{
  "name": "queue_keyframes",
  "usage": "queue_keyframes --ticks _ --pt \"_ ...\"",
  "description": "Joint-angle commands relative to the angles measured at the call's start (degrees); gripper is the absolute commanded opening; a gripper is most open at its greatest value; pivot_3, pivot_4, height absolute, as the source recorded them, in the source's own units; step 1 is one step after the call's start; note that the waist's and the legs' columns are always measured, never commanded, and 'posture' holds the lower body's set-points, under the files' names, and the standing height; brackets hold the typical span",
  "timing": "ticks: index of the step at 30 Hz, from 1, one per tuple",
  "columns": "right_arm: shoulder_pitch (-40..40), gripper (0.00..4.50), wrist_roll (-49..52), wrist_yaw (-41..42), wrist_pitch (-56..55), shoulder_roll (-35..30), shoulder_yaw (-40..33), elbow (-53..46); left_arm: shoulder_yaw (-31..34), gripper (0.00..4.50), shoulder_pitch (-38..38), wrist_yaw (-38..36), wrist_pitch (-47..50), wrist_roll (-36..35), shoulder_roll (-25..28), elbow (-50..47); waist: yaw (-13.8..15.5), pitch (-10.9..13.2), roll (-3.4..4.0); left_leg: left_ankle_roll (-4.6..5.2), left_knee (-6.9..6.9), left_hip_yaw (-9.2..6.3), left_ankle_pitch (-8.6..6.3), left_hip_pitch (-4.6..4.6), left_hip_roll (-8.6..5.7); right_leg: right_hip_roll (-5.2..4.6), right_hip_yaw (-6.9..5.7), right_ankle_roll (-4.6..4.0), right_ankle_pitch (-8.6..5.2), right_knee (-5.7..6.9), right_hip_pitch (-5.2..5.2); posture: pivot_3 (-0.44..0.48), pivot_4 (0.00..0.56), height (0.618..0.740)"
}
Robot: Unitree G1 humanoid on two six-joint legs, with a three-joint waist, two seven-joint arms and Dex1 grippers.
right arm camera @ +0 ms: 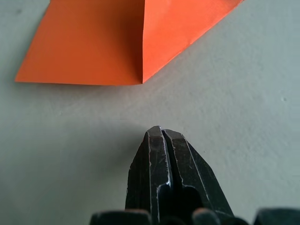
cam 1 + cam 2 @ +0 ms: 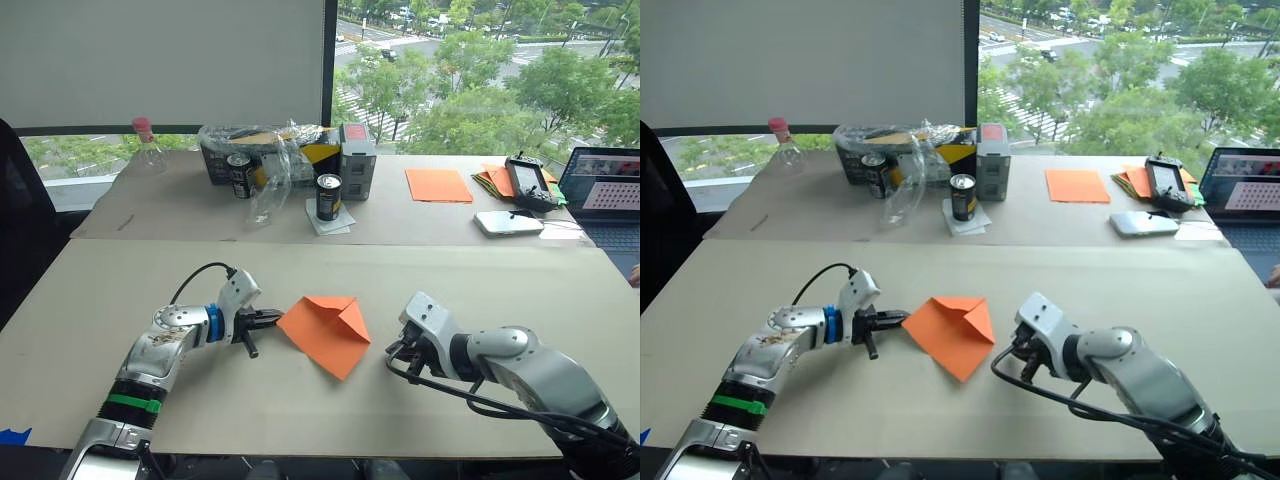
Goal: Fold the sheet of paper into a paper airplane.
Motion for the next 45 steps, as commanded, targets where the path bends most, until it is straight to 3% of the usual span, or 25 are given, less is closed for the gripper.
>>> queue_keyframes --ticks 1,9,15,17,20,26,31,36,40,45 --pt "-0.53 0.0 1.27 0.14 -0.06 -1.38 -2.39 -2.01 -1.92 0.02 1.32 -1.67 -2.45 1.36 1.5 -3.96 0.03 0.0 0.0 0.0 0.0 0.0 0.0 0.0 0.0 0.0 0.0 0.0 0.0 0.01 0.01 0.0 0.15 0.715" --pt "-1.91 0.0 1.74 0.19 -0.53 -3.64 -3.37 -0.73 -9.79 0.02 2.43 -5.7 -3.68 4.81 3.82 -12.14 0.19 0.0 0.0 0.0 0.04 0.02 0.0 -0.02 -0.01 -0.01 0.02 0.0 0.0 -0.01 0.02 0.0 0.15 0.715" --pt "-1.31 0.0 1.68 -0.48 -0.64 -4.02 -3.46 -0.21 -10.91 0.02 5.02 -9.76 1.88 1.25 6.06 -18.08 -0.1 0.0 0.0 0.07 0.1 0.02 -0.04 -0.03 0.01 0.01 0.02 0.0 0.0 0.01 0.02 0.0 0.15 0.715" --pt "-1.15 0.0 1.64 -0.68 -0.69 -4.03 -3.43 -0.06 -9.2 0.02 5.94 -10.69 3.68 -0.91 6.95 -18.51 -0.12 0.0 0.0 0.09 0.1 0.02 -0.05 -0.02 0.02 0.01 0.02 0.01 -0.01 0.03 0.01 0.0 0.15 0.715" --pt "-1.02 0.0 1.7 -0.84 -0.76 -3.99 -3.4 0.12 0.13 0.02 5.37 -11.23 11.66 -10.11 7.96 -15.78 -0.18 0.01 0.0 0.1 0.15 0.01 -0.05 -0.01 0.04 0.04 0.02 0.01 -0.01 0.09 0.0 0.0 0.15 0.715" --pt "-0.03 0.0 2.42 -0.95 -0.99 -3.69 -4.83 0.66 11.37 0.02 2.78 -15.29 18.29 -19.56 13.41 -9.06 -0.12 0.01 0.0 0.21 0.41 0.01 -0.12 -0.01 0.04 0.03 0.02 0.05 -0.05 0.38 -0.02 0.0 0.15 0.715" --pt "0.51 0.0 2.95 -1.48 -1.37 -2.64 -4.82 1.29 12.2 0.02 -4.24 -11.87 18.66 -21.38 8.47 -4.8 0.42 0.02 -0.01 0.2 0.5 0.01 -0.12 -0.07 -0.01 -0.01 0.01 0.05 -0.05 0.39 0.01 0.0 0.15 0.715" --pt "0.61 0.0 3.01 -2.59 -1.54 -0.91 -5.02 1.8 7.75 0.02 -7.05 -8.8 15.14 -17.36 2.95 -3.62 -0.11 0.02 -0.02 0.21 0.54 0.02 -0.12 -0.09 -0.05 -0.03 0.04 0.05 -0.05 0.41 0.01 0.0 0.15 0.715" --pt "2.33 0.0 4.68 -5.37 -1.01 4.86 -7.73 2.57 -0.53 0.02 -11.02 -5.62 7.15 -9.38 -5.36 4.81 0.1 0.02 -0.02 0.22 0.52 0.01 -0.12 0.02 -0.03 0.04 0.09 0.04 -0.05 0.5 0.02 0.0 0.15 0.715" --pt "3.04 0.0 4.85 -6.64 -0.3 5.26 -8.29 2.22 -2.49 0.02 -14.9 -4.42 1.97 -5.43 -9.65 12.71 -0.2 0.03 -0.02 0.22 0.58 0.06 -0.12 -0.06 -0.07 0.01 0.15 0.04 -0.04 0.47 -0.01 0.0 0.15 0.715"
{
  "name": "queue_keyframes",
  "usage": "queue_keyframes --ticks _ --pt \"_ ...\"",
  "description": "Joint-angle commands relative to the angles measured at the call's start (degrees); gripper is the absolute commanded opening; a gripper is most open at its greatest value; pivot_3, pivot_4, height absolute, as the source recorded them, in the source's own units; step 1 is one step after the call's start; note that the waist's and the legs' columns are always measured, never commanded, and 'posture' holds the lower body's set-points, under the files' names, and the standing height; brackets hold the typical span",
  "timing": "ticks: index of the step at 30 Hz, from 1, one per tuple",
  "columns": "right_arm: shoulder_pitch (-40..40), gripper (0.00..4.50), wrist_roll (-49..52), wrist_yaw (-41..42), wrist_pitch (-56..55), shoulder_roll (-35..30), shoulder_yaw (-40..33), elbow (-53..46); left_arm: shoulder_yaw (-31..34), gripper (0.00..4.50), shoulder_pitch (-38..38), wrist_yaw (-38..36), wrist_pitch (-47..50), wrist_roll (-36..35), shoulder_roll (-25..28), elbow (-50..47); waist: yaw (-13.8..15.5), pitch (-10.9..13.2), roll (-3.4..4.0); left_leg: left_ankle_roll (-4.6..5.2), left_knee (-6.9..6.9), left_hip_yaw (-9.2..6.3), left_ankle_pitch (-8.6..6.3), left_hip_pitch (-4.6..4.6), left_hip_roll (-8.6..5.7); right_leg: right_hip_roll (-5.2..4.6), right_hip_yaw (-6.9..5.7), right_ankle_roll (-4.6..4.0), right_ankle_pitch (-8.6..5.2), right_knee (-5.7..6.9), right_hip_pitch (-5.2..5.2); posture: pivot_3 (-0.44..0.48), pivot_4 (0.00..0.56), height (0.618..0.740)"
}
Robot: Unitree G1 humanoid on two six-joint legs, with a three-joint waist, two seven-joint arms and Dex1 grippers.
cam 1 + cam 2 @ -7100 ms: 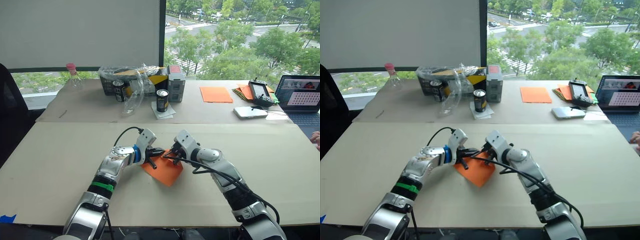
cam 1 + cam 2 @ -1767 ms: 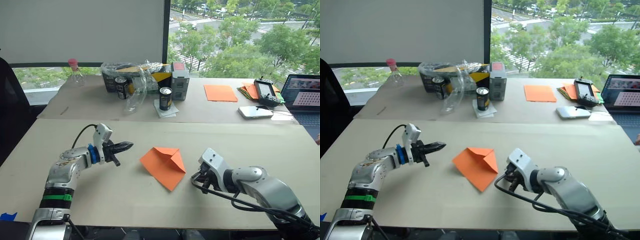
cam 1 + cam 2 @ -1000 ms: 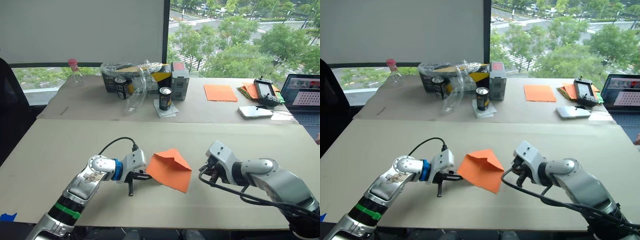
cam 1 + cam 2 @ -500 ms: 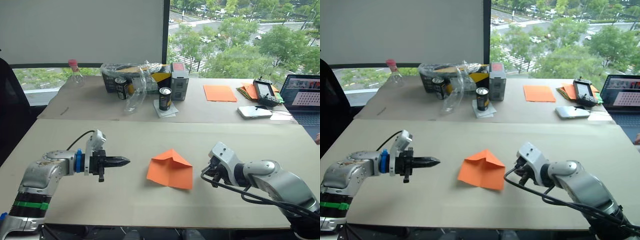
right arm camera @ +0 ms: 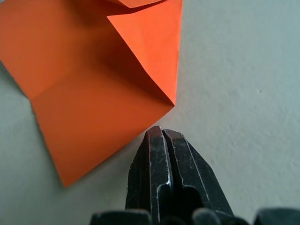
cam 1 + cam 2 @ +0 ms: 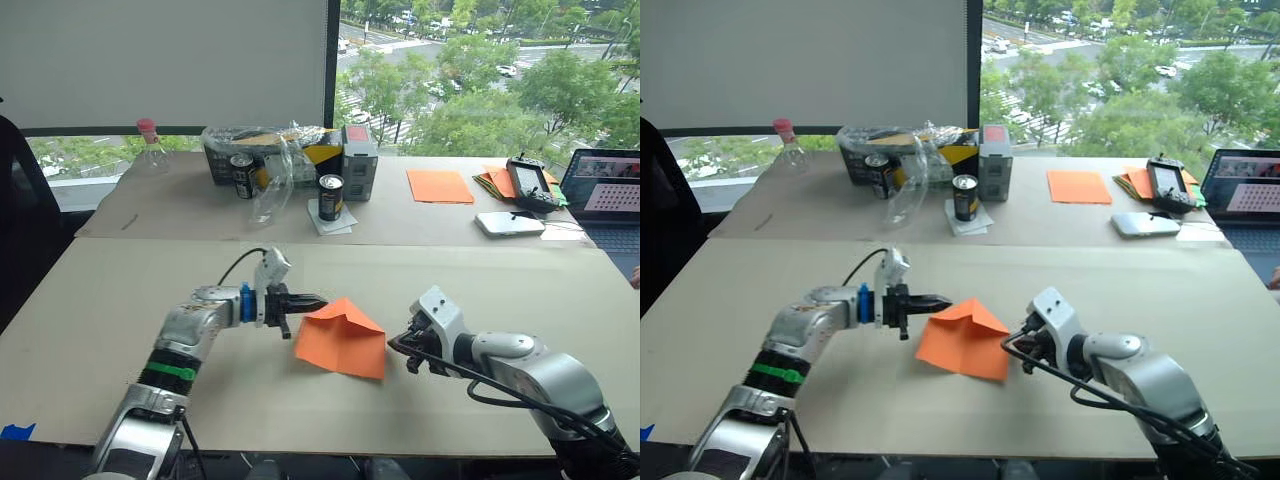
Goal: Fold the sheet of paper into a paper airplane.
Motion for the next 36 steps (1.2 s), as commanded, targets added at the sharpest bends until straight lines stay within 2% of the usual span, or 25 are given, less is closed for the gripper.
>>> queue_keyframes --ticks 1,5,12,18,25,36 --pt "0.32 0.0 0.43 -1.33 -0.12 -0.1 -1.94 -1.19 -0.46 0.02 -3.0 0.23 -4.73 2.8 -1.39 3.13 -0.07 0.0 0.0 0.01 -0.01 0.0 0.0 0.0 0.0 0.01 0.01 0.0 0.0 0.01 -0.02 0.0 0.15 0.715" --pt "0.69 0.0 0.7 -2.39 -0.44 0.94 -1.7 -1.01 -3.04 0.02 -2.98 -0.34 -7.5 6.15 -2.59 5.59 0.05 0.0 0.0 0.01 -0.02 -0.01 -0.01 0.03 0.0 0.01 0.01 0.01 -0.01 0.01 0.0 0.0 0.15 0.715" --pt "-0.14 0.0 1.65 -4.29 -1.77 6.82 -2.83 2.0 -5.81 0.02 -0.63 -0.33 -11.54 10.73 -2.82 8.04 0.04 -0.01 0.01 0.01 -0.01 -0.01 -0.01 0.06 0.01 0.02 0.02 0.01 -0.01 0.05 0.01 0.0 0.15 0.715" --pt "-3.61 0.0 3.06 -4.18 -2.47 8.79 -2.93 2.51 -5.5 0.02 0.17 -0.03 -12.05 11.55 -3.32 8.21 0.06 -0.01 0.02 0.01 -0.01 0.0 -0.01 0.12 0.01 0.02 0.03 0.01 -0.01 0.07 0.06 0.0 0.15 0.715" --pt "-8.08 0.0 2.98 -3.49 -2.87 10.19 0.3 4.14 -4.61 0.02 0.42 1.0 -12.23 11.32 -4.04 8.1 0.03 -0.02 0.03 0.01 -0.01 -0.01 -0.01 0.11 0.01 0.02 0.03 0.01 -0.01 0.07 0.06 0.0 0.15 0.715" --pt "-10.98 0.0 1.81 -3.31 -5.29 11.82 3.69 8.46 -4.89 0.02 1.89 1.68 -11.6 11.13 -5.82 4.16 0.21 -0.02 0.03 0.01 0.0 -0.01 -0.01 0.1 0.0 0.01 0.03 0.01 -0.01 0.08 0.05 0.0 0.15 0.715"
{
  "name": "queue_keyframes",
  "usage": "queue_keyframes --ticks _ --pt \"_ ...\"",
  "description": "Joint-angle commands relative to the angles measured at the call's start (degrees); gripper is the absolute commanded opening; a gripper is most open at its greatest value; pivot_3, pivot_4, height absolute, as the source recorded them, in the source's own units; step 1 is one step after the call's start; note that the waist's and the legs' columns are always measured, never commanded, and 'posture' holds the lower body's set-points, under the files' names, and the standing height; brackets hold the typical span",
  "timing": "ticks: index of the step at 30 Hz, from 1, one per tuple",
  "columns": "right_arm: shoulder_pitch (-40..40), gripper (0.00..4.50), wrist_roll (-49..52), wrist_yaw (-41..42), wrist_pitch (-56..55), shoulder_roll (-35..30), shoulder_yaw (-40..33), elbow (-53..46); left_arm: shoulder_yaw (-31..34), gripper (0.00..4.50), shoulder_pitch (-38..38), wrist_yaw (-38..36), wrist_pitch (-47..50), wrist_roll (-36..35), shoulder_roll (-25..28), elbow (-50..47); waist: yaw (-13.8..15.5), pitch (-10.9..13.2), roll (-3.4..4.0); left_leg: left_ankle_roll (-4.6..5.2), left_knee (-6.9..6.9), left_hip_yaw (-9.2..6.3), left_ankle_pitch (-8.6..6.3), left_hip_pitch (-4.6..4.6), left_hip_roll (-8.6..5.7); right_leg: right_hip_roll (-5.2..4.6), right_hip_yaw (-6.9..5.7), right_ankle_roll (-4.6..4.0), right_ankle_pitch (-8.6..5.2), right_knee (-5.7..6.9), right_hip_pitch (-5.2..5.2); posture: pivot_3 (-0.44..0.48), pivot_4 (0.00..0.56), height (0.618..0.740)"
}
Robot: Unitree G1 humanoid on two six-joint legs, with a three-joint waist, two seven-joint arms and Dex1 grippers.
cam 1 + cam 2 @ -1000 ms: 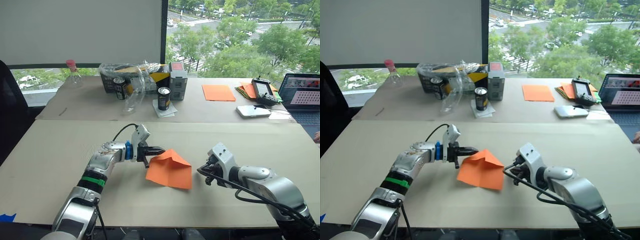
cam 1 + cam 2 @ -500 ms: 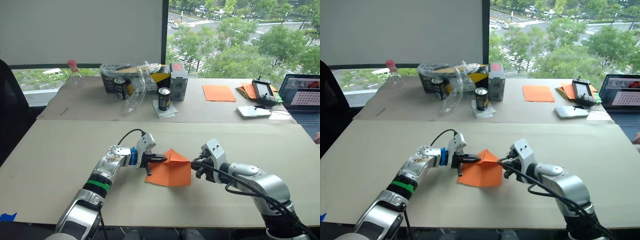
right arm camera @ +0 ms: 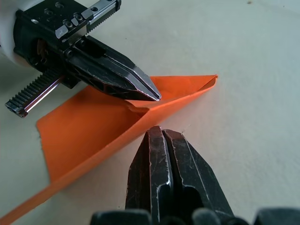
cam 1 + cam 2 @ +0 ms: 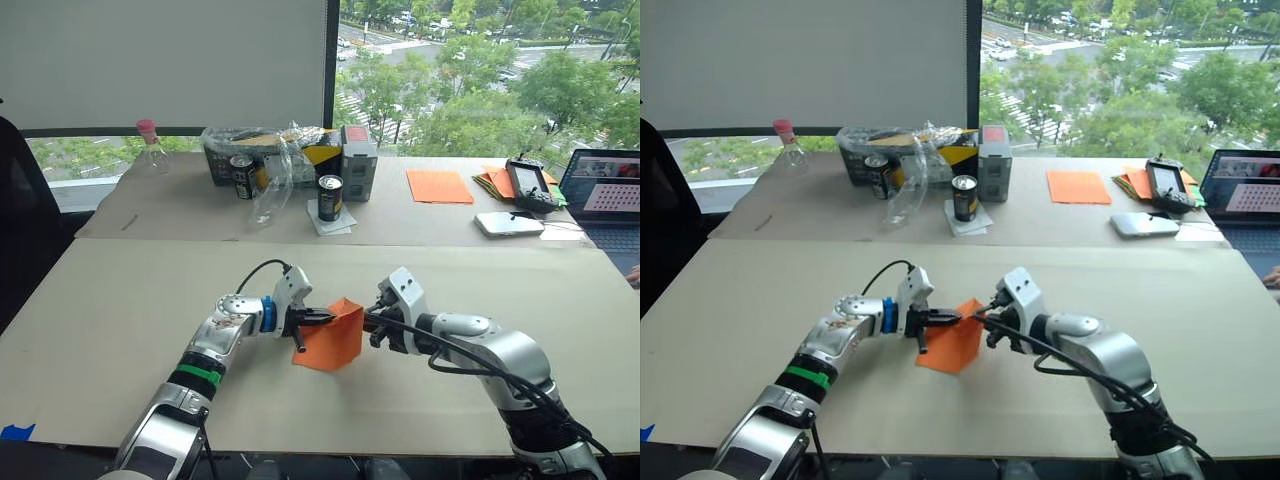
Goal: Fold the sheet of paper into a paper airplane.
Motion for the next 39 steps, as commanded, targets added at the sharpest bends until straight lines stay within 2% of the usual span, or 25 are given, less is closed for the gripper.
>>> queue_keyframes --ticks 1,7,18,33,39 --pt "-0.84 0.0 -0.41 0.19 -2.34 0.12 -0.01 0.28 -2.06 0.02 1.56 -0.19 0.8 0.89 -0.85 -2.97 0.0 0.0 0.0 0.0 0.0 0.0 0.0 -0.01 0.0 0.0 0.0 0.0 0.0 -0.01 0.0 0.0 0.15 0.715" --pt "-1.13 0.0 -1.82 0.11 -4.33 0.17 0.83 2.68 -4.4 0.02 3.03 -0.46 1.25 2.11 -1.38 -5.93 -0.02 0.0 0.0 0.0 0.0 0.0 0.0 -0.01 0.0 0.0 0.0 0.0 0.0 -0.01 -0.01 0.0 0.15 0.715" --pt "-2.56 0.0 -2.83 -0.05 -6.13 3.6 2.87 4.48 -4.17 0.02 3.81 0.24 1.65 3.61 0.63 -5.15 -0.19 -0.01 0.01 0.0 0.0 0.0 0.0 0.02 0.01 0.01 0.0 0.0 0.0 0.01 0.0 0.0 0.15 0.715" --pt "-3.99 0.0 -6.73 2.19 -11.94 7.22 7.45 14.01 0.7 0.02 6.79 1.36 5.13 1.77 7.72 -11.33 -1.93 -0.02 0.04 0.01 -0.07 0.0 0.0 0.23 0.07 0.1 0.06 -0.01 0.0 0.17 0.01 0.0 0.15 0.715" --pt "-4.04 0.0 -8.31 3.32 -13.52 7.21 8.19 16.18 5.63 0.02 7.46 -0.23 7.8 0.02 15.83 -15.22 -2.0 -0.02 0.04 0.01 -0.1 0.01 0.0 0.26 0.09 0.13 0.09 -0.01 0.0 0.2 -0.01 0.0 0.15 0.715"
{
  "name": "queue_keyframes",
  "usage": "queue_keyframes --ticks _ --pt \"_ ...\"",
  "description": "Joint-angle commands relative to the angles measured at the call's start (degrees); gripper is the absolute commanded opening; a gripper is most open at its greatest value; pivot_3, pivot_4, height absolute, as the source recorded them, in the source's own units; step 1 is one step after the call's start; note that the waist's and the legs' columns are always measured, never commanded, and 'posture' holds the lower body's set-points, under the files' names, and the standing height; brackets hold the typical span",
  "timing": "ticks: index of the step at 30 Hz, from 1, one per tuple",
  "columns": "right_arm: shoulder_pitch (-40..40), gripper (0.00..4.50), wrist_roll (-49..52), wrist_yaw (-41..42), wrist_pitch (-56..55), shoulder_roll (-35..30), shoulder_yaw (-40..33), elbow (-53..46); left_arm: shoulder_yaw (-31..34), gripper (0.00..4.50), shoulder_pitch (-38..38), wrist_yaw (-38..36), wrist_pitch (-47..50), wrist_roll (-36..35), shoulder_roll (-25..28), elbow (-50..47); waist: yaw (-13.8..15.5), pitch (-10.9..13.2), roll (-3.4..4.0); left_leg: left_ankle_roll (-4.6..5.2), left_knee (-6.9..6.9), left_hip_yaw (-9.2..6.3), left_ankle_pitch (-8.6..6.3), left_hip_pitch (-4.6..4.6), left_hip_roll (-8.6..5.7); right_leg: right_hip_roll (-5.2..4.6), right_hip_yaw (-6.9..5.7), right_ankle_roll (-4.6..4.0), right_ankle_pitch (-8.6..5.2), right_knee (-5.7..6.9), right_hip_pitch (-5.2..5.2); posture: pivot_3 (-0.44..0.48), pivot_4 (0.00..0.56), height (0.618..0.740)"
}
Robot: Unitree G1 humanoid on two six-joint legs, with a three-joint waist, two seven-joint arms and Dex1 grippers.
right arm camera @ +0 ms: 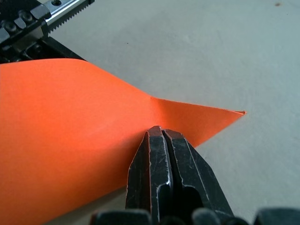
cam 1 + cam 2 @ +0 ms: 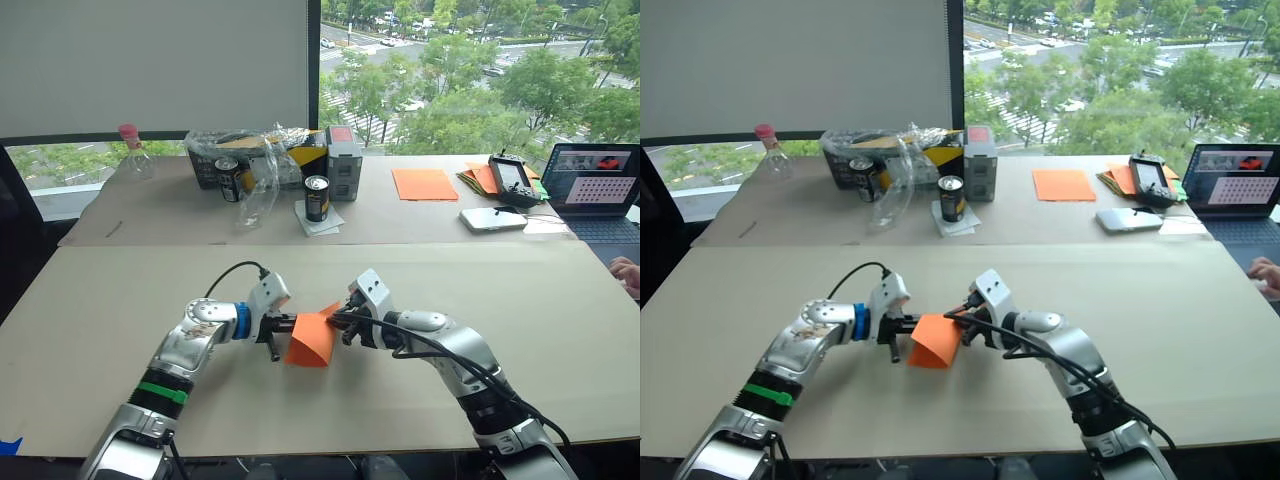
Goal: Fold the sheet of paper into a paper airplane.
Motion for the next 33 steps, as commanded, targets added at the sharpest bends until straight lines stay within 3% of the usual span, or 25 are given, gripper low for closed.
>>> queue_keyframes --ticks 1,7,13,23,33 --pt "-0.09 0.0 -0.96 0.76 -0.97 0.2 1.13 1.1 4.06 0.02 0.42 -1.09 2.24 -1.42 5.3 -2.02 0.05 0.0 0.0 0.0 -0.01 0.0 0.0 -0.02 0.0 0.0 0.0 0.0 0.0 0.0 -0.03 0.0 0.15 0.715" --pt "0.24 0.0 -1.9 1.57 -1.16 0.03 1.63 1.09 7.01 0.02 -2.29 0.11 3.59 -3.89 5.28 -1.43 0.81 0.0 0.0 0.0 0.02 0.01 0.0 -0.09 -0.03 -0.06 -0.02 0.01 0.0 -0.03 -0.01 0.0 0.15 0.715" --pt "1.31 0.0 -2.56 2.18 0.15 -1.3 2.21 -0.7 5.41 0.02 -3.54 1.25 6.04 -7.37 -1.93 -5.46 0.73 0.0 0.0 -0.01 0.04 0.01 0.0 -0.13 -0.06 -0.08 -0.02 0.01 0.0 -0.05 -0.01 0.0 0.15 0.715" --pt "4.74 0.0 -2.15 1.14 2.16 -2.79 1.7 -5.79 -4.12 0.02 0.29 1.95 2.05 -1.36 -3.88 -4.39 0.44 0.0 0.0 0.0 0.01 0.0 0.0 -0.09 -0.06 -0.06 0.01 0.01 -0.01 -0.06 0.0 0.0 0.15 0.715" --pt "5.18 0.0 -6.23 1.39 -8.05 -6.04 2.05 -9.14 -6.7 0.02 3.24 1.71 -1.05 1.01 -3.65 -2.53 0.85 -0.05 0.02 0.0 0.02 0.03 0.0 -0.04 -0.07 -0.09 0.01 0.02 -0.01 -0.13 0.1 0.0 0.15 0.715"
